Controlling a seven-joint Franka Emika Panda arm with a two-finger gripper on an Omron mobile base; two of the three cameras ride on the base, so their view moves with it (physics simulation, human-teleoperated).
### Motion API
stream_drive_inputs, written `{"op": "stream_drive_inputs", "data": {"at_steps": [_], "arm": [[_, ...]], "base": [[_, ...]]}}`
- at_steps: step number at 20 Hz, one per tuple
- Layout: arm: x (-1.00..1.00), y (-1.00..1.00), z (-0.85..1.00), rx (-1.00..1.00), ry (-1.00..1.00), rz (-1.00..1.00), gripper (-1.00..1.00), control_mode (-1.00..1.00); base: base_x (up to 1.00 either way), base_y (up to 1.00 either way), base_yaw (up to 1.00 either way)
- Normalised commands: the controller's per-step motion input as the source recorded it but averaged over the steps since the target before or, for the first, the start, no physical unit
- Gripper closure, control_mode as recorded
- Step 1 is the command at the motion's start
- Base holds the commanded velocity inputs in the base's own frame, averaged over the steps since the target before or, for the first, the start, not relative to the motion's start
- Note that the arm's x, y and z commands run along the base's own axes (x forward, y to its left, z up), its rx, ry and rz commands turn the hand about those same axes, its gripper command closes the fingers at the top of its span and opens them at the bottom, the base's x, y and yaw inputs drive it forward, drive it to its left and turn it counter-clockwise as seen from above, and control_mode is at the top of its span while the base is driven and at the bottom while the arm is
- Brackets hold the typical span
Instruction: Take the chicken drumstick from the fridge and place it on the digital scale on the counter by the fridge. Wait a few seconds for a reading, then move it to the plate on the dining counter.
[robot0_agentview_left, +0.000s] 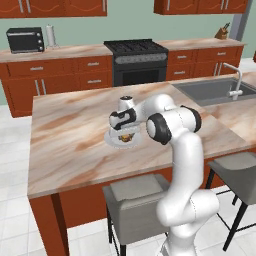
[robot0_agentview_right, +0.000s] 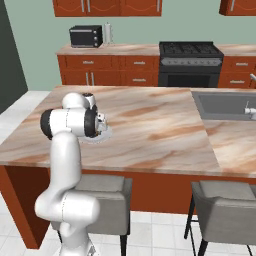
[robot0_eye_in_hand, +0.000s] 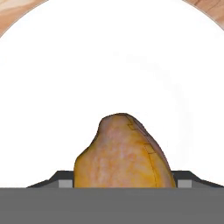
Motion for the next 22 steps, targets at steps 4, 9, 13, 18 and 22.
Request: {"op": "stream_drive_inputs", "data": {"at_steps": [4,9,13,18,22], "arm": [[0.05,0.03,0.0,0.0,0.0,0.0,1.0,-1.0],[0.1,0.16,0.0,0.0,0.0,0.0,-1.0,-1.0],[0.01,0.01,0.0,0.0,0.0,0.0,-1.0,-1.0],[0.0,0.0,0.02,-0.03,0.02,0.0,-1.0,-1.0],[0.02,0.0,0.11,-0.04,0.02,0.0,-1.0,-1.0]], "base": [[0.0,0.0,0.0],[0.0,0.0,0.0],[0.0,0.0,0.0],[0.0,0.0,0.0],[0.0,0.0,0.0]]}}
